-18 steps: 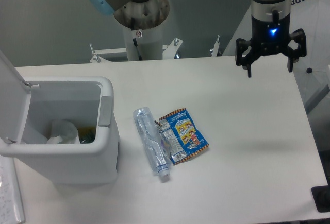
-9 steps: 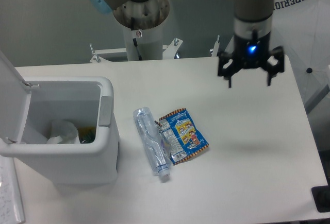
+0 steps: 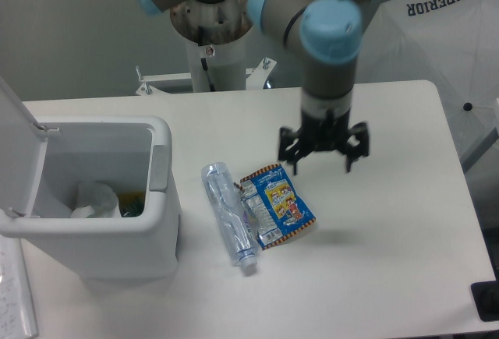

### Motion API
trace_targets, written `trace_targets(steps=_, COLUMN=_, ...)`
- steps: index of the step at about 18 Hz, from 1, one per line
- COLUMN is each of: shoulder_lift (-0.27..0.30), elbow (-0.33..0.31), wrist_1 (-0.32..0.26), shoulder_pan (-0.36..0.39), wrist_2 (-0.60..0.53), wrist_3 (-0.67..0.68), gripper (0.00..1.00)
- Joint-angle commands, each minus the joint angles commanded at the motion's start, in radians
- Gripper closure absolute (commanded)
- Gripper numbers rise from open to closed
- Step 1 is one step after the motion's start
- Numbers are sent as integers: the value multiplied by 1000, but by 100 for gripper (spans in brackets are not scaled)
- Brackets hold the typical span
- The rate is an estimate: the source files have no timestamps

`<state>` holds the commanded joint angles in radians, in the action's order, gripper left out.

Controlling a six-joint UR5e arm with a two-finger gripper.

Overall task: Place the trash in the trash can
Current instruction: 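Move the gripper down toward the water bottle and snack wrapper, then close the gripper around the clear plastic water bottle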

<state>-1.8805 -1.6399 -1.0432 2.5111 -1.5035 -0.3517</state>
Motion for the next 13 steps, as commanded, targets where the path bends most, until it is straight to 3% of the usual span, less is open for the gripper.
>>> trace_targets(steps=4, shoulder_lift=-52, elbow=25, wrist_1=20, shoulder_pan=-9, wrist_2=109, wrist_3=120, gripper=0)
trace_targets(steps=7, shoulder_lift=-88, elbow=22, wrist_1=52, shoulder_pan=-31, wrist_2=114, wrist_3=134, gripper=0)
trace_targets(steps=13, shoulder_lift=-123, elbow=3, wrist_1=54, shoulder_pan=-57, wrist_2=114, wrist_3=135, gripper=0)
